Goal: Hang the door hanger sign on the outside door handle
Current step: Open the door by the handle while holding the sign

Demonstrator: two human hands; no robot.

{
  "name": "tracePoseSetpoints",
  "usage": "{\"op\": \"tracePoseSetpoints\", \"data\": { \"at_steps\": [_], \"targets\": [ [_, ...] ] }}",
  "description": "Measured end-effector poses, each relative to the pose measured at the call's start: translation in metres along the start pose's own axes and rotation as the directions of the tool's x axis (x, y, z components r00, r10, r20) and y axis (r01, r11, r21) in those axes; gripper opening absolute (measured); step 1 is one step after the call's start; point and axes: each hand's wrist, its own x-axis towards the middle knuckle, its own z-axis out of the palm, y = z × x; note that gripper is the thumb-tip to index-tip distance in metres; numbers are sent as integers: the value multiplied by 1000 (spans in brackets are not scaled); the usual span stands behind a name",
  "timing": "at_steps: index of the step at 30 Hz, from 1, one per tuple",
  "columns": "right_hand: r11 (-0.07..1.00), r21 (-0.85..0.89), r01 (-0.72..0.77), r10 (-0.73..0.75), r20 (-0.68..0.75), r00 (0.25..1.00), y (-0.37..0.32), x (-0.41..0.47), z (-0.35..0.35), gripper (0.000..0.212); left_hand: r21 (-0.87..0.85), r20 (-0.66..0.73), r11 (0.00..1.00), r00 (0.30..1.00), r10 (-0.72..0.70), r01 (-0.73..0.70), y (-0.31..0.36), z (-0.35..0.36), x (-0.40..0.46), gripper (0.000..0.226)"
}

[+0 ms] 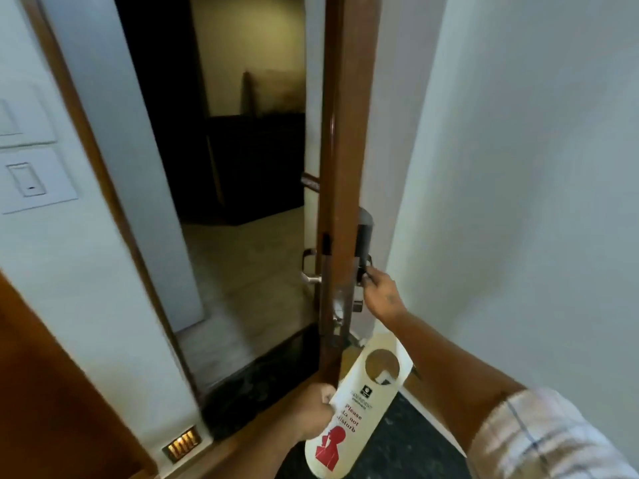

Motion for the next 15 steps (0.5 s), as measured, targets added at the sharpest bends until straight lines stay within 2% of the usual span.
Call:
{"op": "tracePoseSetpoints", "data": {
  "at_steps": [1, 3, 5, 10, 15],
  "targets": [
    [988, 145, -59, 71, -84, 994, 7, -6, -24, 30, 27, 34, 999, 999, 18, -19, 13, 9, -2, 15],
    [872, 474, -122, 217, -152, 964, 14, -14, -61, 40, 69, 81, 995, 995, 65, -71, 32, 25, -5, 16],
    [774, 616, -149, 305, -155, 940, 20, -19, -88, 49, 102, 96, 989, 991, 96, -105, 47, 35, -6, 17],
    [824, 550, -137, 361, -322, 875, 48, -8, -153, 72, 87, 138, 986, 982, 132, -145, 77, 45, 9, 20],
    [883, 416, -216, 390, -396, 831, 64, 20, -205, 72, 19, 184, 994, 978, 101, -106, 94, 36, 37, 20]
  ]
}}
